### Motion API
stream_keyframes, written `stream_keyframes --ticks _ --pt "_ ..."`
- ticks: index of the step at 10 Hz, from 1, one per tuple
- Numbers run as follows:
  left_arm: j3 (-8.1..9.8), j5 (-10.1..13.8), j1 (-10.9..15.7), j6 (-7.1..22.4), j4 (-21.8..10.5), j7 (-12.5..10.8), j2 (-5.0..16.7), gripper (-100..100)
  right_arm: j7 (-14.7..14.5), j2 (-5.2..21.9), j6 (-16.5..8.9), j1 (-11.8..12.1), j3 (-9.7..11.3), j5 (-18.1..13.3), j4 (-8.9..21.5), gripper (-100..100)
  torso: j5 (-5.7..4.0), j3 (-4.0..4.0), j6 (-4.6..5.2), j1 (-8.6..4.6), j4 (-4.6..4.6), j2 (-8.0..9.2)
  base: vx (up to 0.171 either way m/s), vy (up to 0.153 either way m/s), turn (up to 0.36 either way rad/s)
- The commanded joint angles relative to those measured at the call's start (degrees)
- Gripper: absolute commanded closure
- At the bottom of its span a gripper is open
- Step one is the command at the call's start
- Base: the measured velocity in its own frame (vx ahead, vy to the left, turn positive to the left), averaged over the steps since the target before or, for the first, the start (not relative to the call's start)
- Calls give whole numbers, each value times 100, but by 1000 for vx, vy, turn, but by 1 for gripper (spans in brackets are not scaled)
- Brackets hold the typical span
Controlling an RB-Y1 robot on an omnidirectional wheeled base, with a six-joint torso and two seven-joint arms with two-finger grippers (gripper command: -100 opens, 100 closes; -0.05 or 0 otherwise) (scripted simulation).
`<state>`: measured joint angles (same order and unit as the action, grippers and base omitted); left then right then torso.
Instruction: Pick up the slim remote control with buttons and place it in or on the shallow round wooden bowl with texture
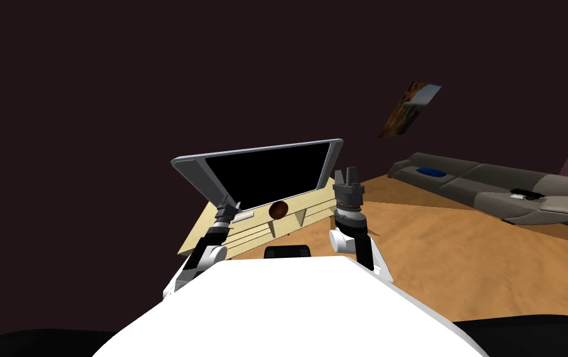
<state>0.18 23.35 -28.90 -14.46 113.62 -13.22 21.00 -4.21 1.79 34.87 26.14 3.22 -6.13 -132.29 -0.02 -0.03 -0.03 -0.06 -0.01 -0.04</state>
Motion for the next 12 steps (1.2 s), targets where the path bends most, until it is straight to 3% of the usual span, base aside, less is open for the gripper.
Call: stream_keyframes --ticks 1,2,3,4,5,6,7,8,9,10,11,12 --pt "-42 240 43 286 -286 -86 191 -100 0 0 0 0 0 0 0 0 0 0 0 0 0 0 16 -27 -204" --pt "-42 240 43 310 -292 -86 191 -100 0 0 0 -1 0 0 0 0 0 0 5 -3 0 -1 11 -19 -116" --pt "-81 460 67 532 -551 -170 373 -100 0 0 0 0 0 0 0 0 -1 2 0 -1 1 3 6 -22 -221" --pt "-81 460 67 566 -551 -170 373 -100 0 0 0 -1 0 0 0 0 0 3 3 0 1 5 3 -13 -100" --pt "-121 687 90 736 -813 -256 553 -100 0 0 0 0 0 0 0 0 0 4 -1 1 2 7 3 -19 -228" --pt "-121 687 90 829 -813 -256 553 -100 0 0 0 -1 0 0 0 0 0 4 4 0 2 6 4 -10 -108" --pt "-162 920 110 1016 -1076 -344 733 -100 0 0 0 0 0 0 0 0 0 4 -1 1 2 7 7 -17 -213" --pt "-162 920 110 1097 -1076 -344 733 -100 0 0 0 -1 0 0 0 0 0 4 3 0 2 6 5 -11 -115" --pt "-202 1159 130 1353 -1287 -432 912 -100 0 0 0 0 0 0 0 0 0 4 -1 2 2 7 5 -14 -221" --pt "-202 1159 130 1370 -1337 -432 912 -100 0 0 0 -1 0 0 0 0 0 4 2 2 2 7 2 -4 -123" --pt "-240 1401 148 1632 -1488 -521 1088 -100 0 0 0 0 0 0 0 0 1 5 -2 4 2 8 2 -5 -190" --pt "-240 1401 148 1644 -1588 -521 1088 -100 0 0 0 0 0 0 0 0 1 5 1 4 2 8 1 -1 -142"
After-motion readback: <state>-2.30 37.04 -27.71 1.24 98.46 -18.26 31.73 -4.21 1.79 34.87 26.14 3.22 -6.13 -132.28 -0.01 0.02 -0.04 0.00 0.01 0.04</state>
